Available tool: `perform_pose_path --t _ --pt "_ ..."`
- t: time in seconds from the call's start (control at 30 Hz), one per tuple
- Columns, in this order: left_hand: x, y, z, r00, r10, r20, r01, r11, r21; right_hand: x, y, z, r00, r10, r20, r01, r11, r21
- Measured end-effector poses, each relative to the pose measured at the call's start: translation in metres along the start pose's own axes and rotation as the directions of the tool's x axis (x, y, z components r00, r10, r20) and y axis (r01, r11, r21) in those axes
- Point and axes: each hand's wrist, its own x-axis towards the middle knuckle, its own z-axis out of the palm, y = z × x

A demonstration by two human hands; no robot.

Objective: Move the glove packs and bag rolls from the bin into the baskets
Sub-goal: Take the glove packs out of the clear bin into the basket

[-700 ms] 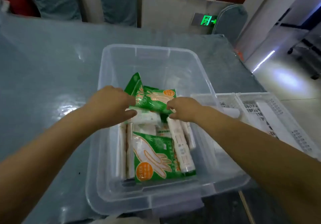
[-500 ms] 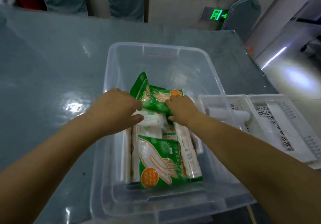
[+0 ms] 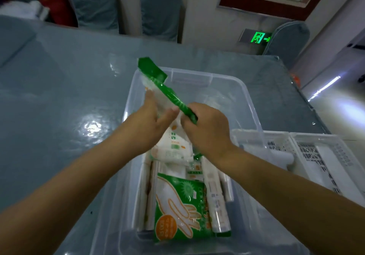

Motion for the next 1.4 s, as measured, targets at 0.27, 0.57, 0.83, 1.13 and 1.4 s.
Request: perform_pose_path --t 0.27,0.57,0.83,1.13,1.4 --pt "0.021 0.002 -0.011 0.858 -0.277 -0.433 -0.041 0.803 -0.594 -0.002 -0.002 0.002 0.999 0.041 -0.020 -0.033 0.947 0.320" --pt "0.031 -0.021 -0.021 0.805 -0.196 -0.559 -0.073 0.904 -0.422 -0.006 0.064 0.053 0.692 0.576 0.435 -0.632 0.775 -0.021" --pt "0.031 -0.022 -0.020 0.822 -0.129 -0.555 -0.100 0.926 -0.363 -0.032 0.053 0.076 0.497 0.706 0.504 -0.867 0.425 0.261" --pt "0.023 -0.007 -0.020 0.859 -0.125 -0.496 -0.075 0.928 -0.365 0.001 0.024 -0.019 0.767 0.620 0.165 -0.573 0.548 0.609" --pt "0.003 0.052 0.014 0.944 -0.076 -0.321 -0.172 0.718 -0.675 -0.010 -0.024 -0.035 0.957 0.120 -0.263 -0.014 0.928 0.372"
